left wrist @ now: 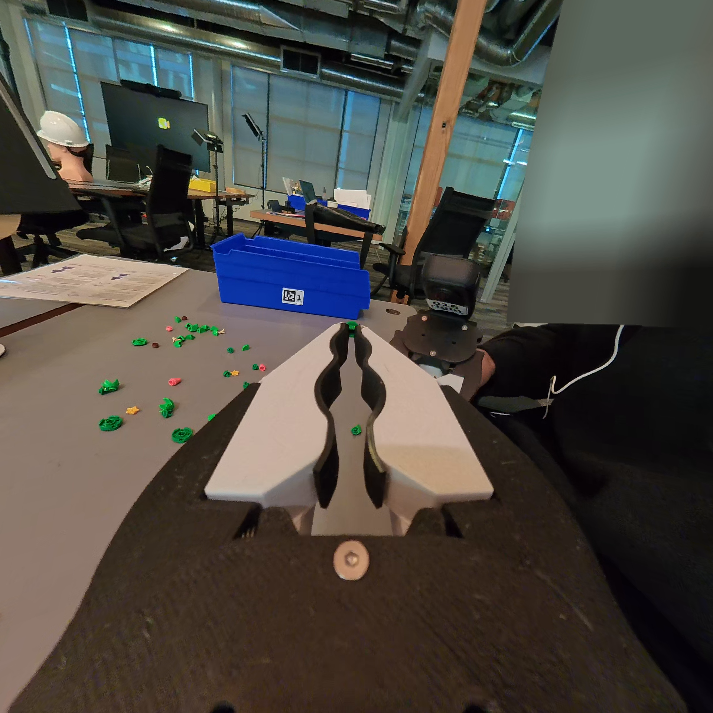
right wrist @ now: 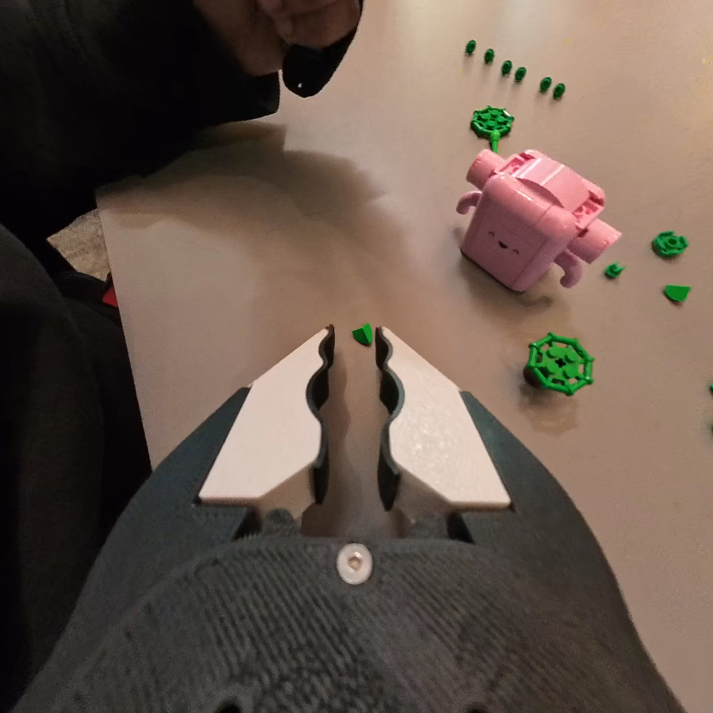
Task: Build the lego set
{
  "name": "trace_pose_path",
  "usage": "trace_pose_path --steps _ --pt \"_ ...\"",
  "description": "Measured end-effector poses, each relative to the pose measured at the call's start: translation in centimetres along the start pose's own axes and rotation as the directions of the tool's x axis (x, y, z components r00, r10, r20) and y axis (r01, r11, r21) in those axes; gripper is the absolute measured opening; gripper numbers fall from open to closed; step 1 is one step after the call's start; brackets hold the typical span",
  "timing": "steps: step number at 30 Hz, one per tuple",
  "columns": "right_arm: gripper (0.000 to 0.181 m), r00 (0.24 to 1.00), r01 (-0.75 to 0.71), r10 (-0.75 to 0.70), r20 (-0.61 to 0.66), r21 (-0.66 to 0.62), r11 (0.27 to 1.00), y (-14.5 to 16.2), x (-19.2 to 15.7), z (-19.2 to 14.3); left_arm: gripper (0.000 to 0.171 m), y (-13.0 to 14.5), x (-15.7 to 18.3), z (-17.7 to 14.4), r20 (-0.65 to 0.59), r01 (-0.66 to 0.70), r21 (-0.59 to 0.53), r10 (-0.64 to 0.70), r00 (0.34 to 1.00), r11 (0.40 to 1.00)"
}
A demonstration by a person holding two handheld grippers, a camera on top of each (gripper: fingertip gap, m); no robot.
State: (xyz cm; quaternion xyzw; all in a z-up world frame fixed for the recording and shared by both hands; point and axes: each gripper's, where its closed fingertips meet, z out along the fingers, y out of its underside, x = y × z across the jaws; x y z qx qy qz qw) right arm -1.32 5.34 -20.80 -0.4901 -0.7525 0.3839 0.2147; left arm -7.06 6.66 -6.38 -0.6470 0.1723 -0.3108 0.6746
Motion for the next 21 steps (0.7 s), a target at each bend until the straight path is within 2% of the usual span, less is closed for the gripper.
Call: trace_pose_path --steps 4,21 --pt "0.018 0.997 0.068 -0.067 0.026 -0.036 0.997 0.4 0.2 0.5 0.0 0.0 0.0 0.0 0.001 0.001 0.001 -0.001 1.0 1.0" --pt "0.009 0.985 0.135 -0.128 0.112 -0.059 0.989 0.6 0.1 1.2 0.0 0.0 0.0 0.0 -0.003 0.005 0.003 -0.005 1.0 1.0"
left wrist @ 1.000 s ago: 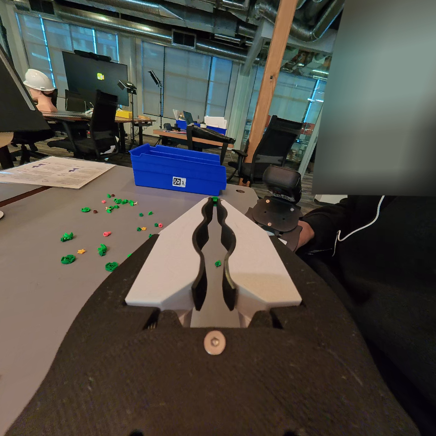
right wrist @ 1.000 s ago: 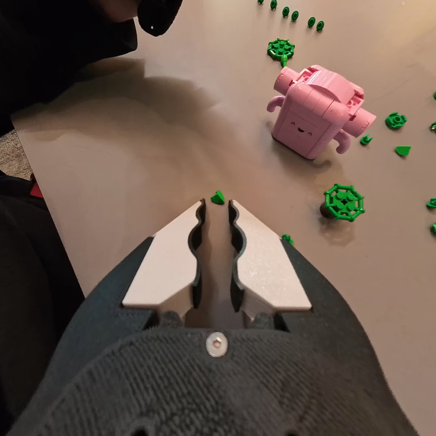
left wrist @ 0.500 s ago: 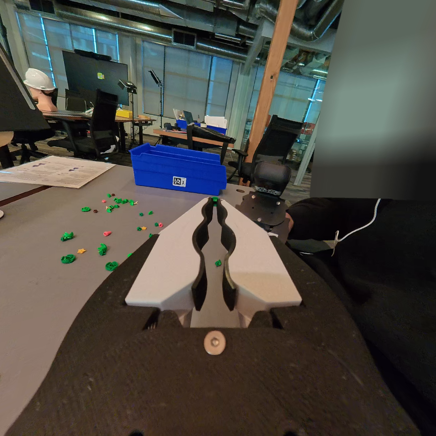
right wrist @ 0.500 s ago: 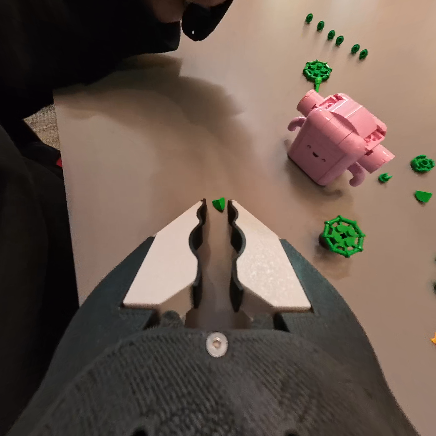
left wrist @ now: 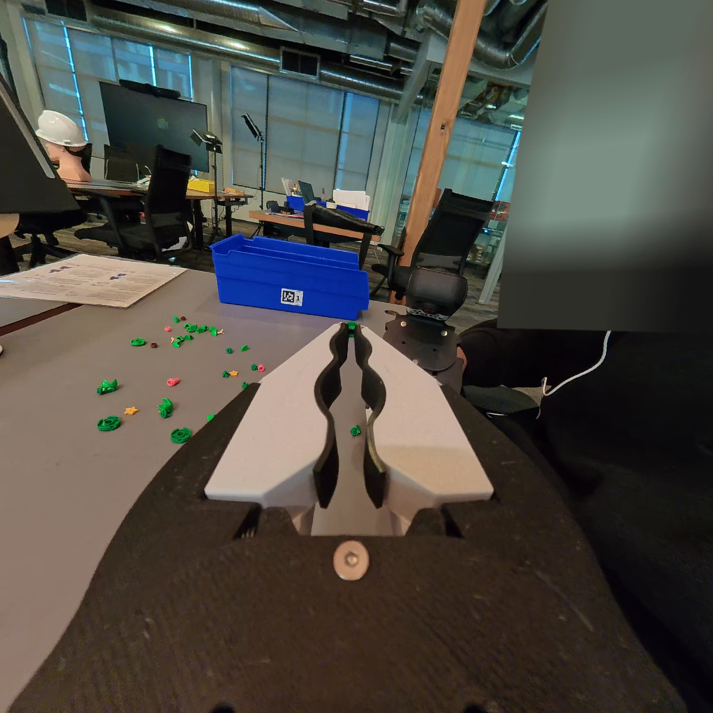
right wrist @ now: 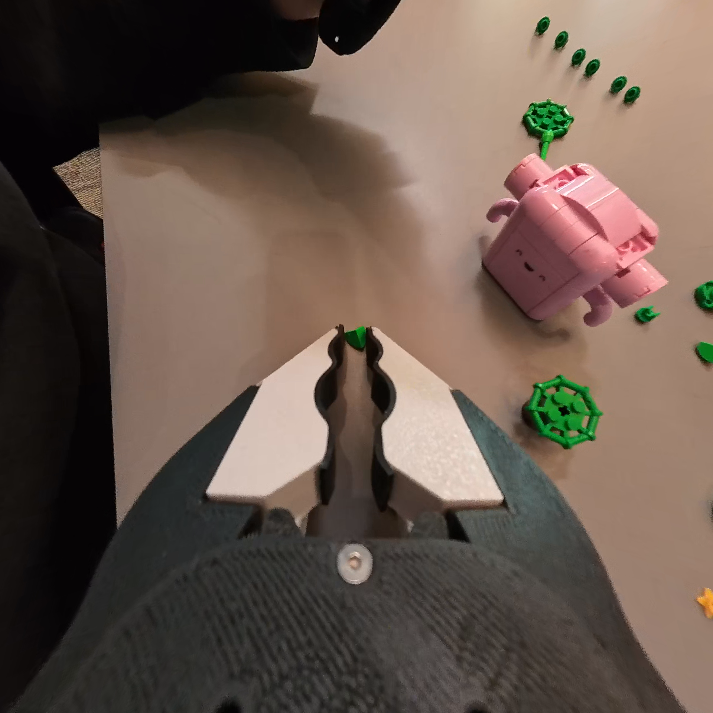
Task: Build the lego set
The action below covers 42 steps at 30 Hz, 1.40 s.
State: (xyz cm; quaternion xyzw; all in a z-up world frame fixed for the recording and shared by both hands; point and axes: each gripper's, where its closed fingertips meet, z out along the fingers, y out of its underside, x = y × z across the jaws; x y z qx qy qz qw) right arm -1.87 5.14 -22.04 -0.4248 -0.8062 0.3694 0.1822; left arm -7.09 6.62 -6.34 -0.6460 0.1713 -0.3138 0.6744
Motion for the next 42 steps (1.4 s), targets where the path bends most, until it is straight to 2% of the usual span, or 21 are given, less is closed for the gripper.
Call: trace_pose_path --steps 9,17,23,29,34,38,42 --pt "0.01 1.0 0.014 -0.014 0.005 -0.008 1.0 0.09 -0.17 -0.09 0.0 0.01 -0.07 -0.03 0.002 0.001 0.0 -0.001 1.0 1.0" --pt "0.02 0.999 0.033 -0.032 0.027 -0.031 0.999 0.23 -0.27 -0.23 0.0 0.07 -0.1 0.0 0.003 0.001 -0.003 -0.001 1.0 1.0" --pt "0.01 1.0 0.012 -0.011 0.013 -0.036 0.999 0.13 0.04 -0.1 0.0 -0.02 -0.05 -0.05 0.002 -0.001 0.0 0.001 1.0 1.0" --pt "0.01 1.0 -0.002 0.002 -0.023 -0.021 1.0 -0.06 0.08 0.07 0.0 -0.01 0.08 0.03 -0.003 -0.002 -0.001 0.002 1.0 1.0" --pt "0.023 0.998 -0.023 0.021 -0.057 -0.029 0.999 0.06 0.25 -0.09 0.0 0.03 0.01 0.0 0.0 -0.002 -0.002 0.002 1.0 1.0" --pt "0.024 0.991 -0.072 0.069 -0.117 -0.027 0.997 0.18 0.28 -0.27 0.0 0.06 0.02 0.02 0.0 -0.002 -0.003 0.002 1.0 1.0" --pt "0.023 0.954 -0.219 0.223 -0.199 0.043 0.975 -0.39 0.53 -0.74 0.0 0.07 0.08 0.07 -0.003 -0.002 -0.005 0.002 1.0 1.0"
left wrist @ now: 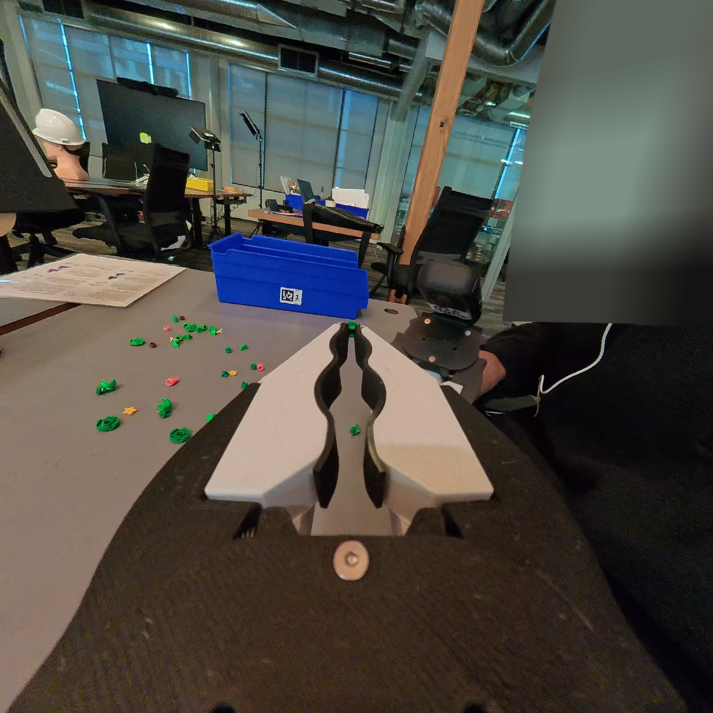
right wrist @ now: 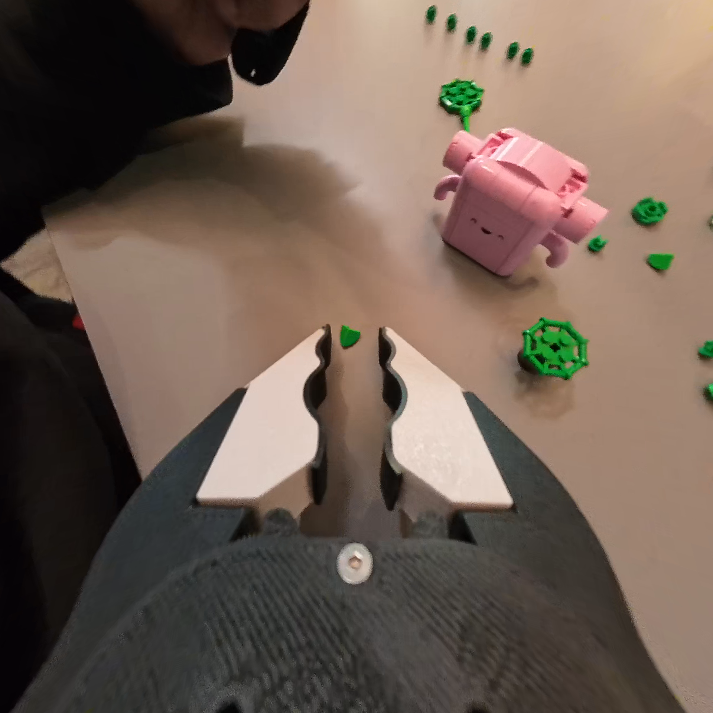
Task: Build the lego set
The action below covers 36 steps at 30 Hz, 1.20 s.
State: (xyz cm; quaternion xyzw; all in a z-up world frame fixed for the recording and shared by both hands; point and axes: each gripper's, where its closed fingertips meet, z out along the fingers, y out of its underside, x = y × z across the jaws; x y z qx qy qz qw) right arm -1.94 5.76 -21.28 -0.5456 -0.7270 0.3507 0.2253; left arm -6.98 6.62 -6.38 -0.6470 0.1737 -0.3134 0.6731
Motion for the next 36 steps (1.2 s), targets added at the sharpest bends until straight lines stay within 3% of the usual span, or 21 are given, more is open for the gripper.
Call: trace_pose_path --steps 4,9,31,36 --pt "0.021 0.994 -0.092 0.092 -0.05 0.017 0.996 0.3 -0.2 0.0 0.0 0.0 0.0 0.0 0.0 -0.001 0.001 0.001 1.0 1.0" --pt "0.016 0.988 -0.061 0.061 -0.142 -0.001 0.998 0.8 0.1 0.3 0.0 0.0 0.1 0.0 -0.001 -0.002 0.001 0.002 1.0 1.0" --pt "0.008 0.996 -0.053 0.053 -0.075 -0.005 0.999 0.2 -0.1 1.0 0.0 0.0 0.1 0.1 -0.001 -0.002 -0.002 0.002 1.0 1.0" --pt "0.017 0.995 -0.041 0.04 -0.094 -0.004 0.999 0.1 0.0 1.0 0.0 0.0 0.1 0.1 -0.002 -0.002 -0.002 0.002 1.0 1.0"
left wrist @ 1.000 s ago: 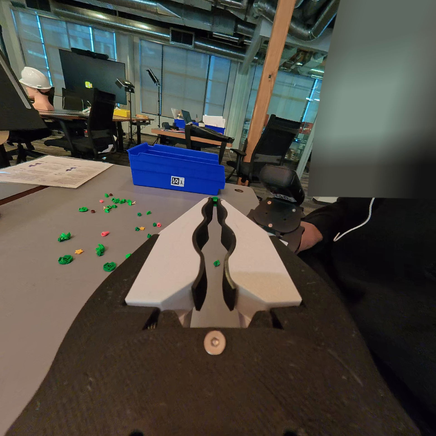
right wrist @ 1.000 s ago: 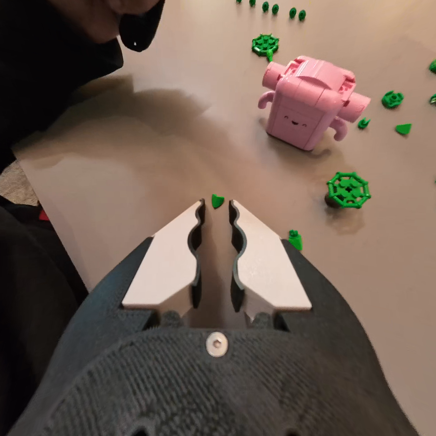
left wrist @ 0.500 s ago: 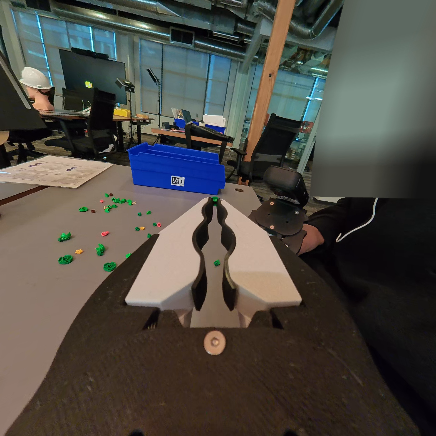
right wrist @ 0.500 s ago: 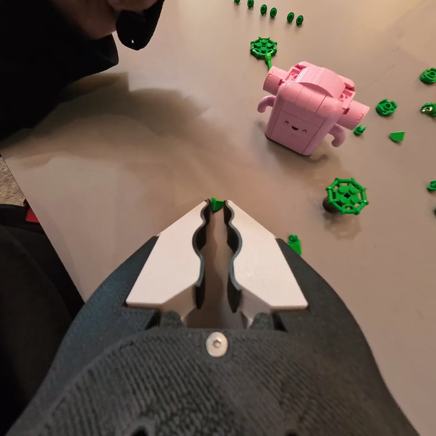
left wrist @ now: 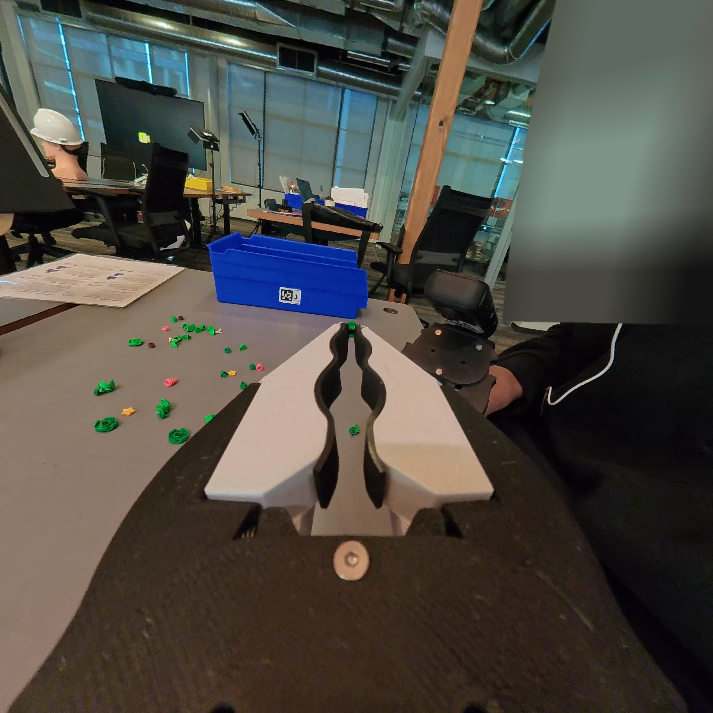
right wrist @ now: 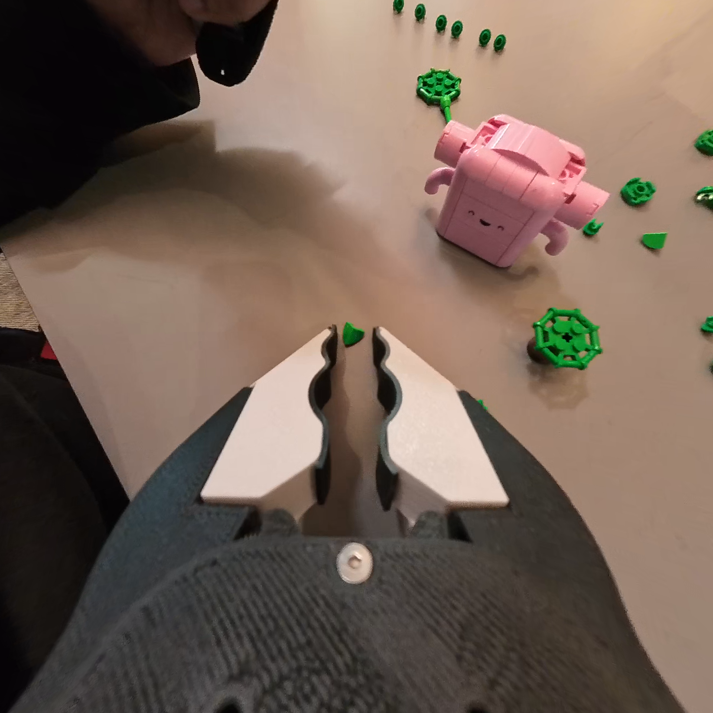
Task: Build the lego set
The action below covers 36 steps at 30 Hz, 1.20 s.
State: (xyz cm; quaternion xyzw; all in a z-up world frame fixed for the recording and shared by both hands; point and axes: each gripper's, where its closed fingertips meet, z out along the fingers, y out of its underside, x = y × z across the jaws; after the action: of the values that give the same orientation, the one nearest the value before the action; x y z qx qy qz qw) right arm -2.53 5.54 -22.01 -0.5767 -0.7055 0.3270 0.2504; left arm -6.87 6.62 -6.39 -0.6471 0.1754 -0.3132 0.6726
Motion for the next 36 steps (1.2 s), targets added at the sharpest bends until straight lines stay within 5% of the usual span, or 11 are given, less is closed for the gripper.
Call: trace_pose_path --steps 36 --pt "0.011 0.998 0.045 -0.045 0.036 -0.001 0.999 0.06 0.07 -0.06 0.0 0.07 0.01 0.04 -0.001 0.0 -0.003 0.0 1.0 1.0"
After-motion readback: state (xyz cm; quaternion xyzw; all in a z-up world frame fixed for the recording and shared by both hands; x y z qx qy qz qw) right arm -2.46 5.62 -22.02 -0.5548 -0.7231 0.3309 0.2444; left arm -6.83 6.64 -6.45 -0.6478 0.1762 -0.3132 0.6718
